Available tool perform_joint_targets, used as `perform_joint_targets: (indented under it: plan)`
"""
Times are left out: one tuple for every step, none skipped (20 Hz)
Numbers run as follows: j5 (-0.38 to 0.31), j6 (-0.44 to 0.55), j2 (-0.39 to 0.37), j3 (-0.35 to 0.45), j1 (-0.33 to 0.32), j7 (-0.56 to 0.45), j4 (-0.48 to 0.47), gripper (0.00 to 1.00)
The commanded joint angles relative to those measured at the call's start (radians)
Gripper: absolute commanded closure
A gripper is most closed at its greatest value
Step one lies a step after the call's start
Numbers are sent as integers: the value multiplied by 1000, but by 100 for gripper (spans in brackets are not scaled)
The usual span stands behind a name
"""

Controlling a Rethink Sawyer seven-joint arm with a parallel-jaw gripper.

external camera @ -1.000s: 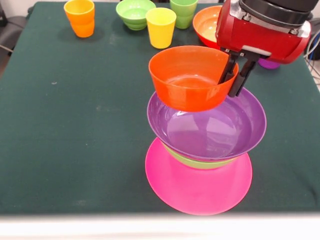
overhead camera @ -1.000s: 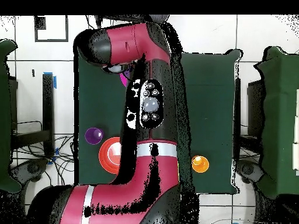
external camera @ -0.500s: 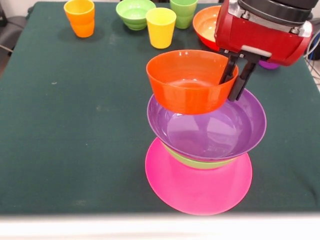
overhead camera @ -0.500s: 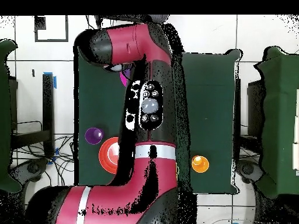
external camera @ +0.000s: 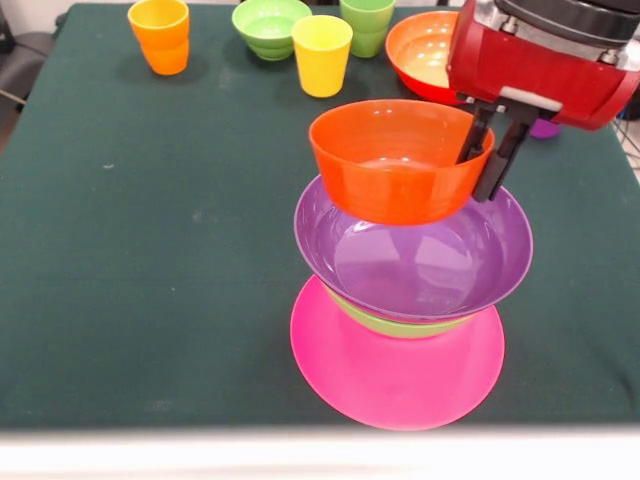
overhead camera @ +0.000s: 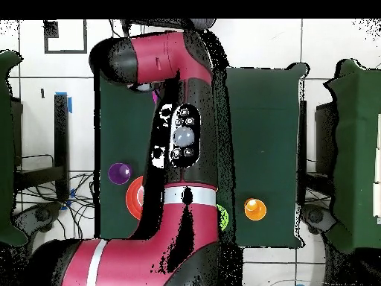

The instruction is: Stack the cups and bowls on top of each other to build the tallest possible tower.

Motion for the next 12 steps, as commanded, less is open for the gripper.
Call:
perform_joint_targets:
  plan:
    - [24,-45,31,19,37,223,85,100]
    - [29,-48,35,15,40,230,86,100]
    - [31,-55,38,10,44,234,87,100]
    - [34,-58,41,5,47,238,88,100]
    - [36,-67,43,0,51,242,90,100]
    - [38,-77,46,-6,55,247,94,100]
    - [39,-85,48,-11,58,251,97,100]
    - [38,-93,48,-15,60,253,100,100]
    - [40,-98,49,-18,62,254,103,100]
    - [42,-104,53,-21,63,253,101,100]
    - [44,-111,58,-21,63,252,101,100]
    - [47,-116,64,-23,63,251,97,100]
